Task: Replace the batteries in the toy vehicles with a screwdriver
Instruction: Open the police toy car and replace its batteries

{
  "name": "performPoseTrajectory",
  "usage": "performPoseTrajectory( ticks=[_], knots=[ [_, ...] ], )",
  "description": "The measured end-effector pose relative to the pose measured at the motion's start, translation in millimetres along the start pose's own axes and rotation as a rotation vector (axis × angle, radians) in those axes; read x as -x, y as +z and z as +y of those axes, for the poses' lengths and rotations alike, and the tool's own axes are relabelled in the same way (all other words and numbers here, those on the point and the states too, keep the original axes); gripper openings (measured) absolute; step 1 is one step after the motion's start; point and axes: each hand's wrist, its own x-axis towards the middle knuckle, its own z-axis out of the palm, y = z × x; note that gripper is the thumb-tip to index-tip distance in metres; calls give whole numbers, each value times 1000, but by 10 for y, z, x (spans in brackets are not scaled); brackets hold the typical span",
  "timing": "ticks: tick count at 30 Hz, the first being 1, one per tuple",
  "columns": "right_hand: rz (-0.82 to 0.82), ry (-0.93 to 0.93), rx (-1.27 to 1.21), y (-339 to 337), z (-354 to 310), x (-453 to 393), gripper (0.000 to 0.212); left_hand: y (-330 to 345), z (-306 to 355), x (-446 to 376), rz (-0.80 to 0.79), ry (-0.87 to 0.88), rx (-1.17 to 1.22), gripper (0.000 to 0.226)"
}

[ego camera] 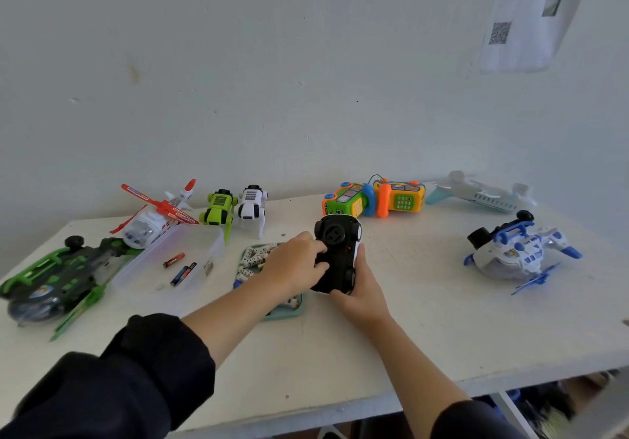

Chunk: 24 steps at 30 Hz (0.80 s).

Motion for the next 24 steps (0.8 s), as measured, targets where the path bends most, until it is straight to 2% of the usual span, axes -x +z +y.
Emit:
performPoseTrajectory(
  ticks=[2,5,10,15,21,24],
  knots=[
    [3,-5,12,2,-1,1,88,-9,13,-21,-3,-15,43,36],
    [-18,14,16,-5,4,-6,97,-28,26,-48,-13,-27,75,34],
    [-10,10,4,-18,-2,-5,97,-70,2,-75,-64,-10,119,32],
    [-25,-2,-3,-11,14,-14,93,-109,-33,-115,-51,-29,238,15],
    [-33,17,-16,-42,-34,8,97,-244,-55,-38,-71,6,366,16],
    [-40,24,3,-45,-61,25,105,-429,-100,1,47,-8,368,18]
  ],
)
